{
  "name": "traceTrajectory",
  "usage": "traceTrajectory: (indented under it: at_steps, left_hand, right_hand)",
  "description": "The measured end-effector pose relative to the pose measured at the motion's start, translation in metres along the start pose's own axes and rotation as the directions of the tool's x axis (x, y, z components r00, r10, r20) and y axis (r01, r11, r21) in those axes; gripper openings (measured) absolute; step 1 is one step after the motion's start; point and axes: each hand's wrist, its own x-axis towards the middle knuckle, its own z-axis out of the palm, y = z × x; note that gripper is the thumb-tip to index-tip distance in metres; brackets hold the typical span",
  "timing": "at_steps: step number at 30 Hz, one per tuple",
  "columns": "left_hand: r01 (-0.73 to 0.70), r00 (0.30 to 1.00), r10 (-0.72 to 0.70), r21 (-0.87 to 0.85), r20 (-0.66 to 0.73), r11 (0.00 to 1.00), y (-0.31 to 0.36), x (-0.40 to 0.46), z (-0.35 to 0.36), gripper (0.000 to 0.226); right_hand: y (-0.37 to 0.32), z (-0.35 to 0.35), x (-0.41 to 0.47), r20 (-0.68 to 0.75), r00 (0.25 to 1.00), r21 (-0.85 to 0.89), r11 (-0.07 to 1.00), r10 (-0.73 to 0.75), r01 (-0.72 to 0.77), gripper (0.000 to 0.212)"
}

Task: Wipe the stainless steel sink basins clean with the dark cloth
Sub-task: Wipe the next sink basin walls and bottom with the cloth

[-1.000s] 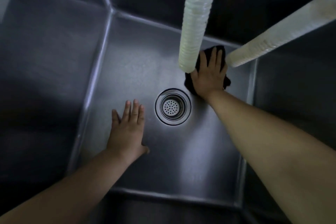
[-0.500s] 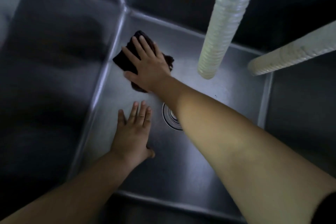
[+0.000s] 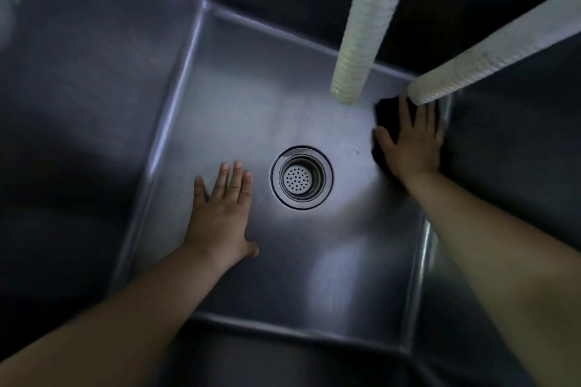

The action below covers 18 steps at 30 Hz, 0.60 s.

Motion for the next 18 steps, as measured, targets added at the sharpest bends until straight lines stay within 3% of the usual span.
traceTrajectory:
  at_steps: [7, 11, 14, 18]
  left_hand:
    - [-0.006, 1.000, 0.006, -0.013, 0.007, 1.000, 0.001, -0.001, -0.003, 0.135]
    - [-0.001, 1.000, 0.001, 0.004, 0.018, 1.000, 0.003, -0.001, -0.005, 0.134]
    - [-0.001, 1.000, 0.001, 0.012, 0.024, 1.000, 0.003, -0.001, -0.005, 0.133]
    - [-0.015, 1.000, 0.015, 0.007, 0.006, 1.000, 0.002, -0.001, -0.004, 0.132]
  right_hand:
    - [-0.013, 0.016, -0.103, 0.047, 0.995, -0.016, 0.996, 0.092, -0.091, 0.075]
    - [-0.031, 0.027, -0.159, 0.109, 0.994, -0.050, 0.998, -0.017, 0.023, 0.078]
    - [-0.039, 0.028, -0.169, 0.129, 0.990, -0.033, 0.997, -0.063, 0.068, 0.080]
    - [-0.041, 0.023, -0.135, 0.058, 0.997, 0.010, 0.998, 0.056, -0.057, 0.075]
